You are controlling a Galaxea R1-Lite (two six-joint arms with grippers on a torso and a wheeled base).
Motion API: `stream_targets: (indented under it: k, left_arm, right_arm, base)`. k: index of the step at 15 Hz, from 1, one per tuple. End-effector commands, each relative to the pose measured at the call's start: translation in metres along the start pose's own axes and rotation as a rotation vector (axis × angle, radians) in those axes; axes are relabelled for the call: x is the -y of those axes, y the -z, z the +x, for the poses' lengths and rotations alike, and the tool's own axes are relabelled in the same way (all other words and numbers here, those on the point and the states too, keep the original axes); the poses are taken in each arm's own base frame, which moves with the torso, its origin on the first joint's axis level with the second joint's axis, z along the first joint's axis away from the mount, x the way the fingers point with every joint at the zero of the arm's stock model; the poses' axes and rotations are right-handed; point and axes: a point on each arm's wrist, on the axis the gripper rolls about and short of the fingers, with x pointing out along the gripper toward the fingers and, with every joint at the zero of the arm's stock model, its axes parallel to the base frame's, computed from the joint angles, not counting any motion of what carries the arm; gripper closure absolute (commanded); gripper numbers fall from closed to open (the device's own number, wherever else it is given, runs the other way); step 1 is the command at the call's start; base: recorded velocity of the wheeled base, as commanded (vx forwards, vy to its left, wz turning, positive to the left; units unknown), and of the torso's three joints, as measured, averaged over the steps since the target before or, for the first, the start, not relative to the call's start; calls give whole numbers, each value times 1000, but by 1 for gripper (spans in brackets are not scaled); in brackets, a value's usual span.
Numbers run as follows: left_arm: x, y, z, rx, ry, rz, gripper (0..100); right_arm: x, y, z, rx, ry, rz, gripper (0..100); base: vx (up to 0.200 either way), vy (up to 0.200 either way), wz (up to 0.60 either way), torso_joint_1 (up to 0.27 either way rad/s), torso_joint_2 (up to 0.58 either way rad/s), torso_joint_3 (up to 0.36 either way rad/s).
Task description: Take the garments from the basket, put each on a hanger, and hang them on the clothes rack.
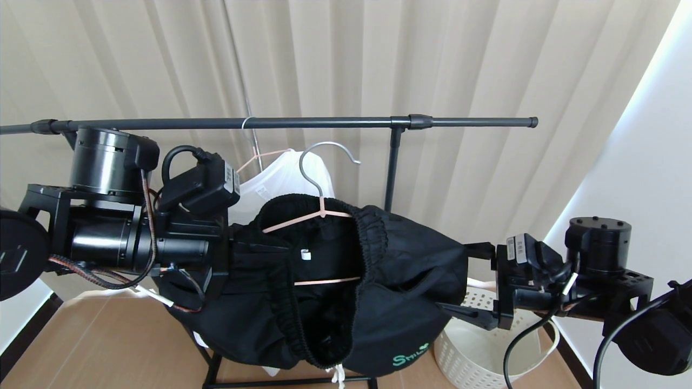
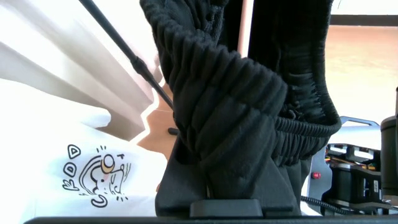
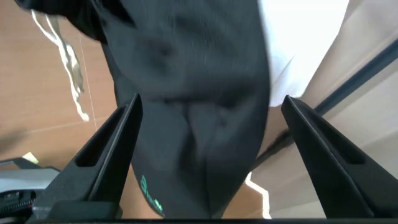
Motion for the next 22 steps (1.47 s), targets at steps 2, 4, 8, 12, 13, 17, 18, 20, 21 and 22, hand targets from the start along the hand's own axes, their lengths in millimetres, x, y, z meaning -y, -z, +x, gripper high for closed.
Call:
stream_targets:
  k: [2,4,8,12,13,17,18,20,21,22]
  left_arm:
    - [1,-2,-3,16,-17,4,100]
    - [0,-2,-2,23,-23,4,100]
    - [1,-3,-3,25,-24,6,100]
    - [2,-3,-4,25,-24,6,100]
    - [3,-2,-4,23,-23,4,100]
    - [4,-3,-5,25,-24,6,100]
    - [4,-3,-5,25,-24,6,100]
    - [4,-2,-5,24,-23,5,100]
    - [5,-2,-5,24,-21,4,100]
    - [5,-2,-6,27,-24,7,100]
  right_arm:
    - [-1,24,10,-46,-30,28,0]
    - [-1,30,13,-57,-38,43,0]
    - [1,35,17,-63,-41,51,0]
    - [2,35,17,-62,-40,49,0]
    - [3,36,18,-63,-41,51,0]
    - [4,37,19,-65,-40,53,0]
    - [4,37,19,-65,-38,51,0]
    - [4,37,20,-67,-34,50,0]
    - [5,38,20,-75,-25,51,0]
    - [5,38,20,-75,-25,52,0]
  base:
    - [0,0,0,0,0,0]
    - [0,0,0,0,0,0]
    - [0,0,0,0,0,0]
    - [0,0,0,0,0,0]
    - [0,0,0,0,0,0]
    - [0,0,0,0,0,0]
    - [0,0,0,0,0,0]
    - [0,0,0,0,0,0]
    - [0,0,0,0,0,0]
    - [0,0,0,0,0,0]
